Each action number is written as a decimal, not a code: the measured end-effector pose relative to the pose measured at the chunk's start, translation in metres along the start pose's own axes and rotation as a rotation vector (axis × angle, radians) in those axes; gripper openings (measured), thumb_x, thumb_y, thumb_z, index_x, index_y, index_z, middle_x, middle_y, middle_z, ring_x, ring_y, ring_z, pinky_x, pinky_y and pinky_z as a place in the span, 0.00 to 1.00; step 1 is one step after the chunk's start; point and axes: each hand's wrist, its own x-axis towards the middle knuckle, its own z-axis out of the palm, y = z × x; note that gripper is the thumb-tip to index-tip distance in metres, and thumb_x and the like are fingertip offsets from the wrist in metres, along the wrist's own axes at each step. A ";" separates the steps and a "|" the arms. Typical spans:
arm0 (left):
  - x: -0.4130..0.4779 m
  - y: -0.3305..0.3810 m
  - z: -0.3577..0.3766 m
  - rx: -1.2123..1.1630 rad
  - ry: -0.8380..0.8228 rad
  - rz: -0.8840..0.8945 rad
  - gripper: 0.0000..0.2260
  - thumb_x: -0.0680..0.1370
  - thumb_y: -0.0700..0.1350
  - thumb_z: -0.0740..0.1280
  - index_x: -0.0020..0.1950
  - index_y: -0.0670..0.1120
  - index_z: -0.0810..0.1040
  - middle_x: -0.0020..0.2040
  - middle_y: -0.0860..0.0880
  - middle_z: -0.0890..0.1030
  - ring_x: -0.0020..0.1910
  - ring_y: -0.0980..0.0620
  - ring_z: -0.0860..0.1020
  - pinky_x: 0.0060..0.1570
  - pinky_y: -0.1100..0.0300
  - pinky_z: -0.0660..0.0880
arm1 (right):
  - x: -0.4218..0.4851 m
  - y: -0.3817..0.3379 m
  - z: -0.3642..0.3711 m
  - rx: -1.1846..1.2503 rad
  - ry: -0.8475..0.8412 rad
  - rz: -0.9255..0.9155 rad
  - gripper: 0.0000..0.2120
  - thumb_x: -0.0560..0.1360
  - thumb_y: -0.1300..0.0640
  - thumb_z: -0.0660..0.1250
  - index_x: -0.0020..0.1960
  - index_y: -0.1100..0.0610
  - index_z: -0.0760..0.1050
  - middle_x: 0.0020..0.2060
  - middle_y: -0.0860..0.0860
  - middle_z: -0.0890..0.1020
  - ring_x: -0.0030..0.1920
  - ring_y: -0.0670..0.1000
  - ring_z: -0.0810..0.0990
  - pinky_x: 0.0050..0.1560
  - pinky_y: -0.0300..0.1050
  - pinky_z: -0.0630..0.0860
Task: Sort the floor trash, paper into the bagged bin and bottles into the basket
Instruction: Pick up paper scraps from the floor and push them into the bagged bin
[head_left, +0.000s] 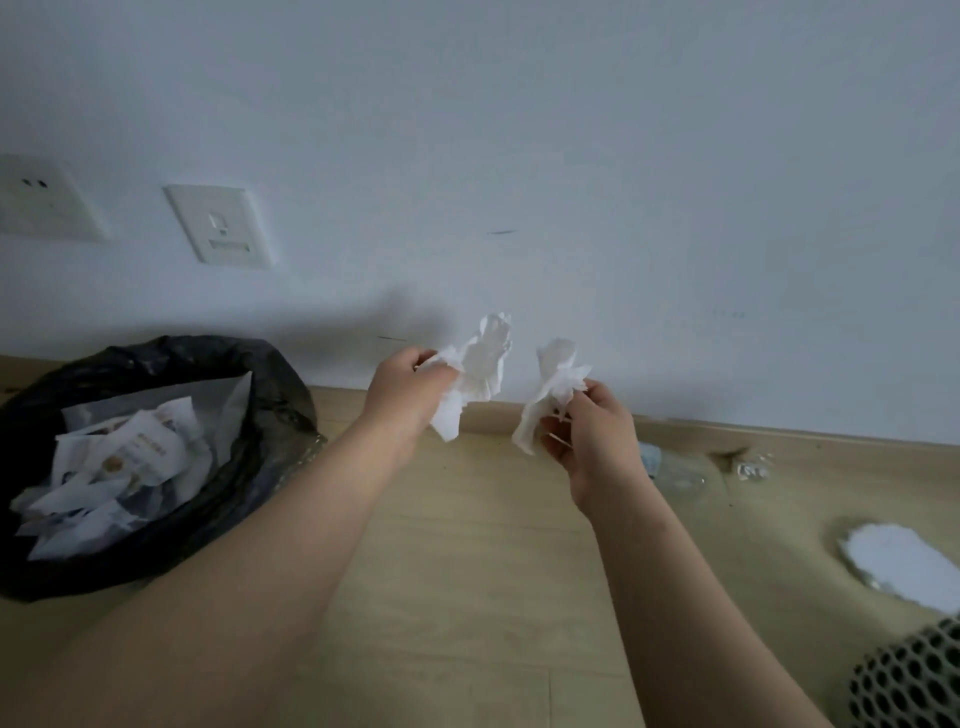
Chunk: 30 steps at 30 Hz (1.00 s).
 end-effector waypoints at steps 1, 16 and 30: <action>-0.003 0.002 -0.006 0.012 -0.004 0.010 0.08 0.74 0.38 0.65 0.37 0.50 0.75 0.37 0.49 0.78 0.35 0.49 0.77 0.36 0.60 0.73 | -0.002 -0.002 0.001 0.008 0.002 -0.002 0.11 0.78 0.64 0.57 0.41 0.54 0.73 0.33 0.50 0.75 0.32 0.48 0.73 0.38 0.41 0.73; 0.013 -0.014 -0.159 0.362 0.543 0.132 0.10 0.75 0.38 0.59 0.54 0.49 0.73 0.52 0.48 0.76 0.45 0.49 0.72 0.43 0.59 0.65 | -0.047 0.042 0.174 -0.147 -0.359 -0.152 0.08 0.76 0.63 0.59 0.40 0.53 0.70 0.37 0.50 0.77 0.37 0.48 0.75 0.42 0.44 0.74; 0.019 -0.071 -0.230 0.707 0.524 -0.048 0.09 0.78 0.45 0.58 0.54 0.46 0.74 0.63 0.45 0.67 0.54 0.43 0.71 0.56 0.49 0.70 | -0.047 0.120 0.249 -1.372 -0.385 -0.816 0.09 0.74 0.62 0.58 0.52 0.57 0.74 0.49 0.55 0.78 0.58 0.59 0.70 0.61 0.51 0.61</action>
